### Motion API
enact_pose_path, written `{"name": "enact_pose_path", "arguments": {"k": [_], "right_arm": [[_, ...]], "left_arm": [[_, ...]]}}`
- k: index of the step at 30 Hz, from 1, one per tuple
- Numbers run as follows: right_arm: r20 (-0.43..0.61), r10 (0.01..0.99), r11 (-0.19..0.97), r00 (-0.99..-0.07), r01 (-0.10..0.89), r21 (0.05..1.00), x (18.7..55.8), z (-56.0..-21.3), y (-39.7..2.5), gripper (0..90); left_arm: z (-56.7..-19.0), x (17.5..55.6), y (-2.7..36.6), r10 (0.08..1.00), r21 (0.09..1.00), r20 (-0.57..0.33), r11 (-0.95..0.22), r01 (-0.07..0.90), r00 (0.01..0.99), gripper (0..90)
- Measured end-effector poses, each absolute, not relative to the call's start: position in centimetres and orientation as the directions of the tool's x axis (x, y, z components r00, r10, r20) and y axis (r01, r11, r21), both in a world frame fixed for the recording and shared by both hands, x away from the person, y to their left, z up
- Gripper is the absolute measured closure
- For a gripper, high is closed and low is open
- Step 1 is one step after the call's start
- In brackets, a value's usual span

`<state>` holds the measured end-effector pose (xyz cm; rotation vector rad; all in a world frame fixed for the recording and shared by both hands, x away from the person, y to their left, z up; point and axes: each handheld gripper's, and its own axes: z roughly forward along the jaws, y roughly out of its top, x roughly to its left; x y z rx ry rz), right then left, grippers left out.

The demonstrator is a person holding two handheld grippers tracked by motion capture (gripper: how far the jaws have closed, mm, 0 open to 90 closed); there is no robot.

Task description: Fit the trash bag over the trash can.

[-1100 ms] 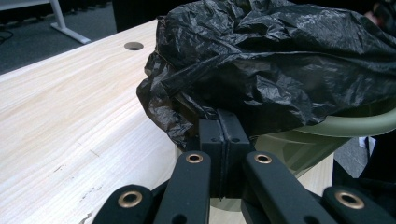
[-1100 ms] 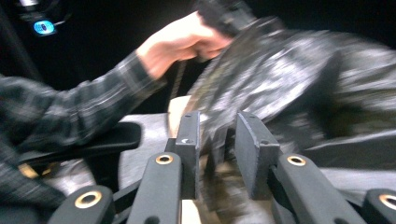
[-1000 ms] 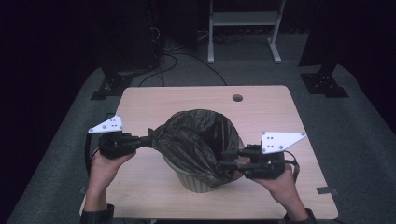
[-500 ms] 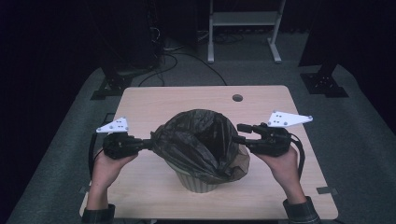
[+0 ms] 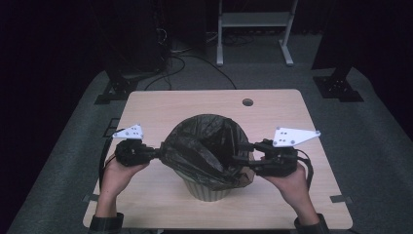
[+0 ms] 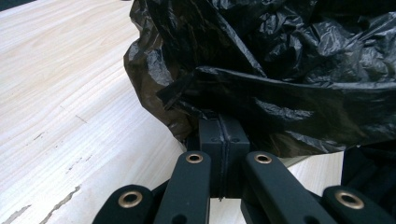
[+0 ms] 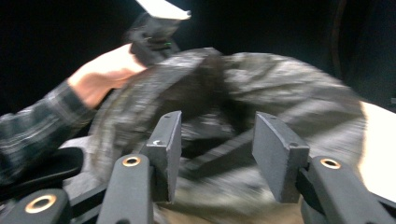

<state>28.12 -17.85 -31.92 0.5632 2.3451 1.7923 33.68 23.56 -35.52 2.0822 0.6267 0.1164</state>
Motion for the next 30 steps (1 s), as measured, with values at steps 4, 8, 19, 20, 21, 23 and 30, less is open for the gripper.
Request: {"name": "enact_pose_path", "arguments": {"k": [4, 8, 19, 20, 21, 23, 30], "right_arm": [[0.103, 0.323, 0.262, -0.941, 0.193, 0.946, 27.7, -31.6, -15.5, 50.4], [0.105, 0.298, 0.276, -0.949, 0.191, 0.942, 27.5, -31.6, -14.0, 50.3], [0.159, 0.268, 0.259, -0.950, 0.230, 0.938, 26.8, -31.2, -13.3, 57.8], [0.152, 0.273, 0.270, -0.950, 0.227, 0.936, 26.7, -31.3, -13.2, 64.2], [0.139, 0.273, 0.282, -0.952, 0.217, 0.935, 26.6, -31.4, -13.1, 71.7], [0.119, 0.262, 0.290, -0.958, 0.196, 0.937, 26.3, -31.4, -12.9, 82.5], [0.062, 0.193, 0.321, -0.979, 0.123, 0.939, 24.4, -31.3, -11.8, 89.4]], "left_arm": [[-35.5, 33.6, 23.5, 0.473, 0.811, -0.157, -0.439, 0.386, 0.867, 90.0], [-35.4, 33.6, 23.7, 0.474, 0.814, -0.154, -0.437, 0.383, 0.867, 90.0], [-35.1, 33.4, 24.2, 0.477, 0.825, -0.153, -0.421, 0.378, 0.866, 90.0], [-35.0, 33.4, 24.2, 0.478, 0.825, -0.153, -0.420, 0.378, 0.865, 90.0], [-35.0, 33.4, 24.2, 0.478, 0.826, -0.152, -0.420, 0.377, 0.865, 90.0], [-35.0, 33.3, 24.2, 0.477, 0.827, -0.154, -0.417, 0.377, 0.865, 90.0], [-34.6, 33.0, 24.4, 0.474, 0.831, -0.150, -0.415, 0.370, 0.868, 90.0]]}}
